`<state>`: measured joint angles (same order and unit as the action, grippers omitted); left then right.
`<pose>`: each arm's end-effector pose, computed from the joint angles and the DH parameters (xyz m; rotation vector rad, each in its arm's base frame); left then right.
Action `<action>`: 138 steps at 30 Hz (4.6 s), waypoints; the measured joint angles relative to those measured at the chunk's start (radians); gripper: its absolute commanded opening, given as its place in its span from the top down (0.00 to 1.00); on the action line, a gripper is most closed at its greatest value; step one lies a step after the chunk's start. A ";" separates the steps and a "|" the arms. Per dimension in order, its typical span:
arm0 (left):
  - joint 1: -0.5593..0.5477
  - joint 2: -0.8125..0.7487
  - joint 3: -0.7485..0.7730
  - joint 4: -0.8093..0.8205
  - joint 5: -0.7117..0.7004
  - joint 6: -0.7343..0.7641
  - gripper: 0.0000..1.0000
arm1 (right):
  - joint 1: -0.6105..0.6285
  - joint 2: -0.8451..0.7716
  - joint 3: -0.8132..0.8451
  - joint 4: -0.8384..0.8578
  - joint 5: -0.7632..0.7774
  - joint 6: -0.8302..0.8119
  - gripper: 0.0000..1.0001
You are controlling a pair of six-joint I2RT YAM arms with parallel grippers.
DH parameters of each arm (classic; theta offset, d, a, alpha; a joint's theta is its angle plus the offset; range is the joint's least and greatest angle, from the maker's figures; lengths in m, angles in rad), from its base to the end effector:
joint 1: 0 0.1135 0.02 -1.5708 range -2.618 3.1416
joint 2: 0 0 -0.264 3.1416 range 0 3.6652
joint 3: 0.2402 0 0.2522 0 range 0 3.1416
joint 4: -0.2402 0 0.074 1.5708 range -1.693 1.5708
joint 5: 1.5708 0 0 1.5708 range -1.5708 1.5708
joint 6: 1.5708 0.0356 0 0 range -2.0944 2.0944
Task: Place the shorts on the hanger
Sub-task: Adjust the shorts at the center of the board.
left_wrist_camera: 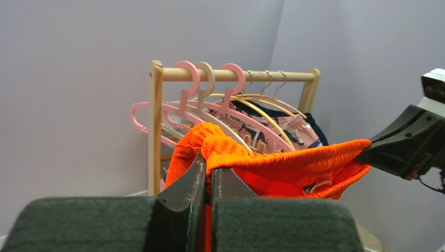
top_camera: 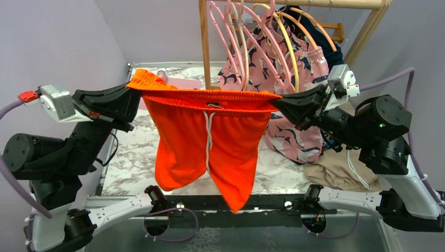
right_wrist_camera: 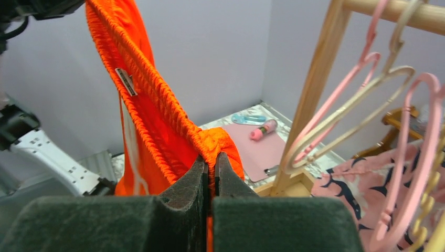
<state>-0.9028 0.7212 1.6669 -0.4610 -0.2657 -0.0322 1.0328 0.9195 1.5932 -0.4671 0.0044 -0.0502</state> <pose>0.0150 -0.0039 0.5720 0.2438 1.1035 -0.6922 0.0623 0.1040 0.5457 -0.7247 1.2124 0.8178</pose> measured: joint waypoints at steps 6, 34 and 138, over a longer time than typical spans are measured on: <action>0.000 0.060 0.004 0.002 -0.080 0.059 1.00 | 0.000 0.034 0.014 0.002 0.119 -0.031 0.99; -0.001 -0.243 -0.409 -0.156 -0.213 -0.127 1.00 | 0.000 -0.089 -0.350 0.065 0.259 0.036 0.99; 0.360 0.309 -1.035 0.011 0.011 -0.550 0.57 | -0.143 0.240 -0.861 0.151 0.241 0.528 0.69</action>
<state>-0.5426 1.0302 0.6323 -0.4500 -0.2543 -0.5819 0.8898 1.1591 0.7322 -0.3161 0.2459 0.4778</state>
